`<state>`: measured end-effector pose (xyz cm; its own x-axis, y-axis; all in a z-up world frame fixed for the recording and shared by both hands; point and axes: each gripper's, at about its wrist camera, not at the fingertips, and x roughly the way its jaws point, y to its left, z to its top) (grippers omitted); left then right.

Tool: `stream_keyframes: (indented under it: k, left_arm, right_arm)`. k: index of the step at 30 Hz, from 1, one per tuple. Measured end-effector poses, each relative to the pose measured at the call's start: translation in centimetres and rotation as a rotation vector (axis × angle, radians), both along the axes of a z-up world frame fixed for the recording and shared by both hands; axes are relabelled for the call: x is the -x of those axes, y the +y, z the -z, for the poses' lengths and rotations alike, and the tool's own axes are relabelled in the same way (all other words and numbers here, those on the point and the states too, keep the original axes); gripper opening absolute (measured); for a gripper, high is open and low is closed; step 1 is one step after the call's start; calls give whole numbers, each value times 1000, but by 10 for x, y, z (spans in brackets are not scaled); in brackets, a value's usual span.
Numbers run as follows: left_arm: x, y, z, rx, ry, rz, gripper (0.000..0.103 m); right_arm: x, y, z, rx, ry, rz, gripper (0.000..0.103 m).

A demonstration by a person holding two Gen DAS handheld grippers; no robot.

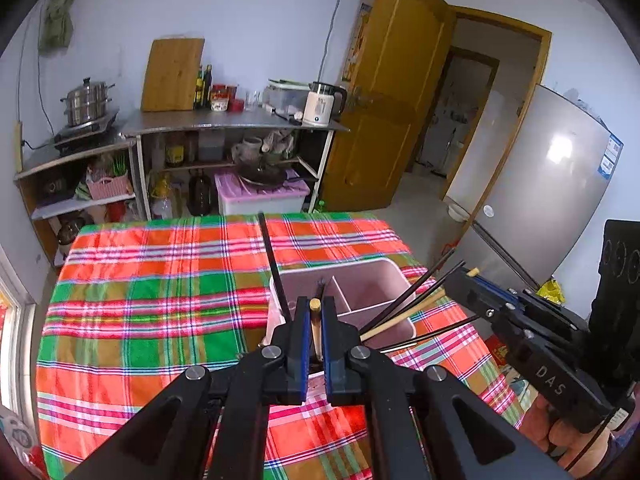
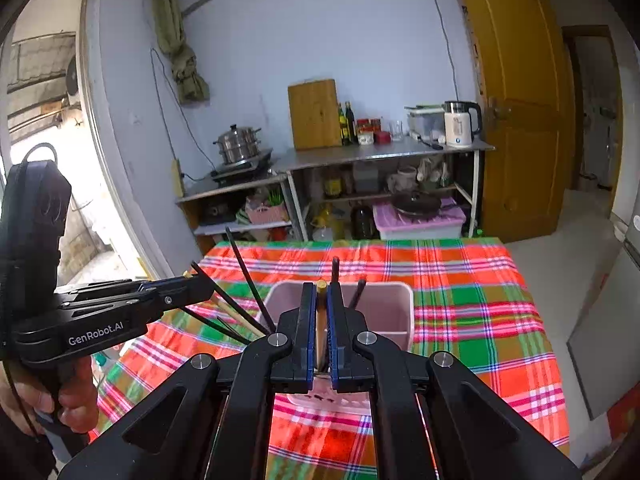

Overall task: Organize utensils
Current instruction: 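Lower the wooden chopsticks into the basket and open both tools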

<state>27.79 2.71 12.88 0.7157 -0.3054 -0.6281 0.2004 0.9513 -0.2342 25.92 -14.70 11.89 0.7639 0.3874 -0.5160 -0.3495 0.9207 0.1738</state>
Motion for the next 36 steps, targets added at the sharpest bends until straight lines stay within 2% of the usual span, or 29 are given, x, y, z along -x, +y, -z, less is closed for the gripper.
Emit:
stream_keyframes:
  k: [8, 15, 24, 31, 34, 36]
  left_arm:
    - [-13, 1, 27, -26, 55, -15, 5]
    - [-12, 6, 29, -6, 49, -18, 5]
    - [10, 6, 3, -17, -19, -27, 7]
    - [45, 2, -19, -23, -86, -30, 10]
    - [64, -3, -22, -32, -119, -29, 16]
    - [79, -7, -21, -34, -141, -27, 23]
  right_arm:
    - [-12, 10, 26, 45, 79, -12, 5]
    - [-15, 9, 32, 37, 116, -11, 5]
    - [6, 4, 7, 22, 47, -18, 9]
    - [35, -8, -11, 1, -4, -5, 10]
    - [53, -12, -14, 1, -28, -3, 13]
    - [67, -15, -15, 2, -43, 0, 20]
